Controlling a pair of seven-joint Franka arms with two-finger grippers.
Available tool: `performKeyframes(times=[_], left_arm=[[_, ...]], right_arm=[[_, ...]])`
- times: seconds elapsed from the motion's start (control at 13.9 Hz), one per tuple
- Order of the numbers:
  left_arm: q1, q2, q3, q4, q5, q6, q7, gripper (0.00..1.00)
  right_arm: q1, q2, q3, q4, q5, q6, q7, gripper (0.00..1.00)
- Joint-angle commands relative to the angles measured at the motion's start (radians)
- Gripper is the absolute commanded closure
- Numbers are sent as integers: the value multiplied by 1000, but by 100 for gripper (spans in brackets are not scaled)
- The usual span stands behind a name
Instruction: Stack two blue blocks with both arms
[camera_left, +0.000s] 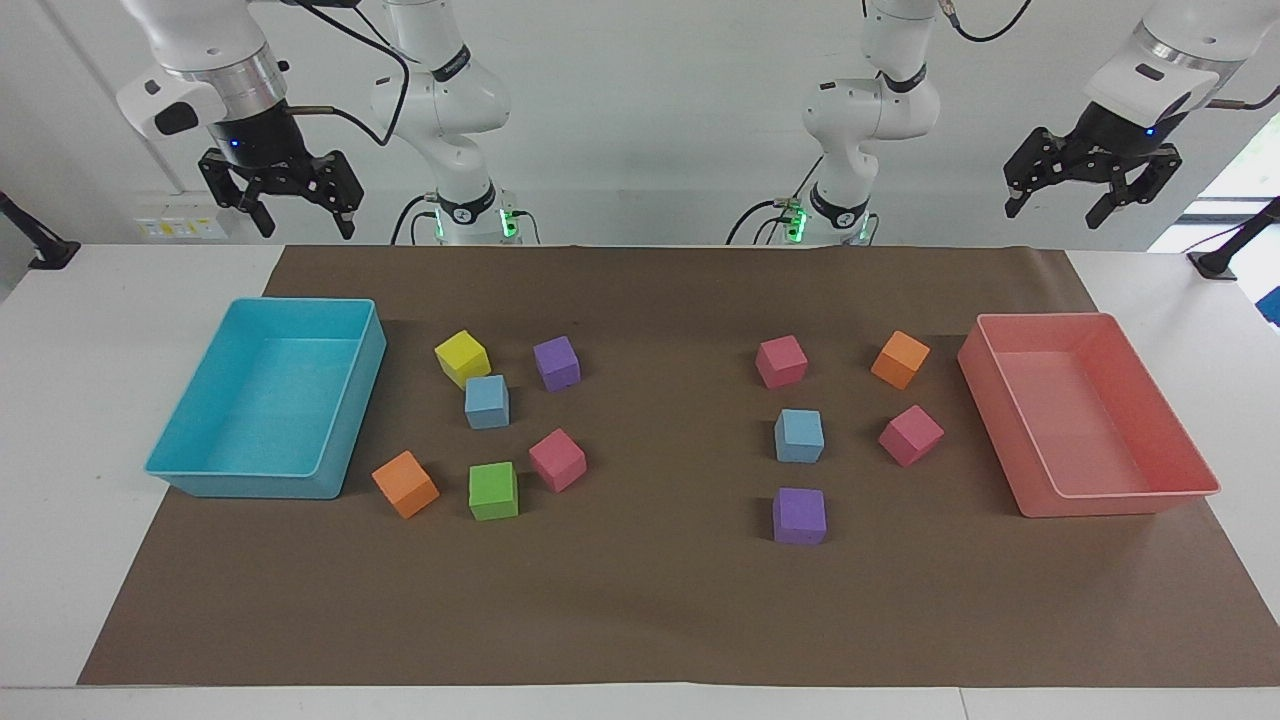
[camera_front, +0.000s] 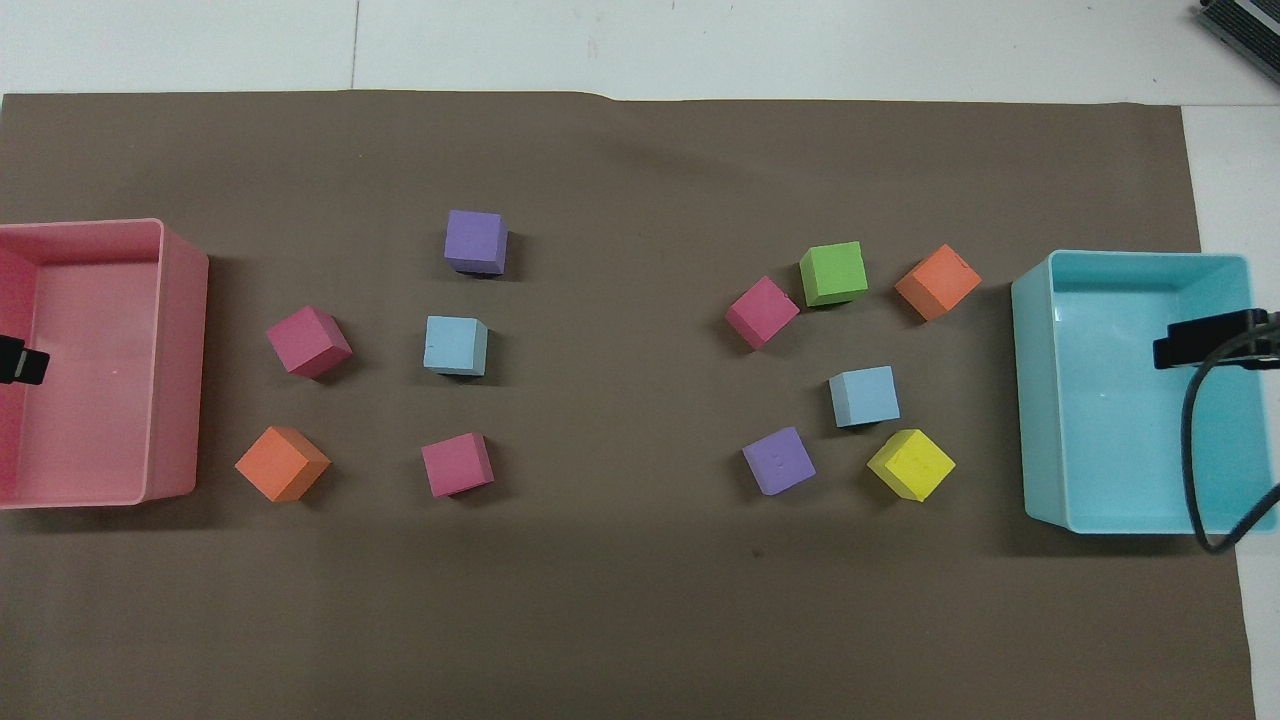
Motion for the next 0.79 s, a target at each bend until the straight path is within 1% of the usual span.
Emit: performKeyframes(times=[0.0,0.72], left_arm=[[2,-7,-5,7,-4,-12,-11,0],[9,-17,0,3,-9,-19,-11,0]], right_arm=[[0,-14,2,-9,-17,-10,13,0],[-2,-14,0,-9,-3,-9,8,0]])
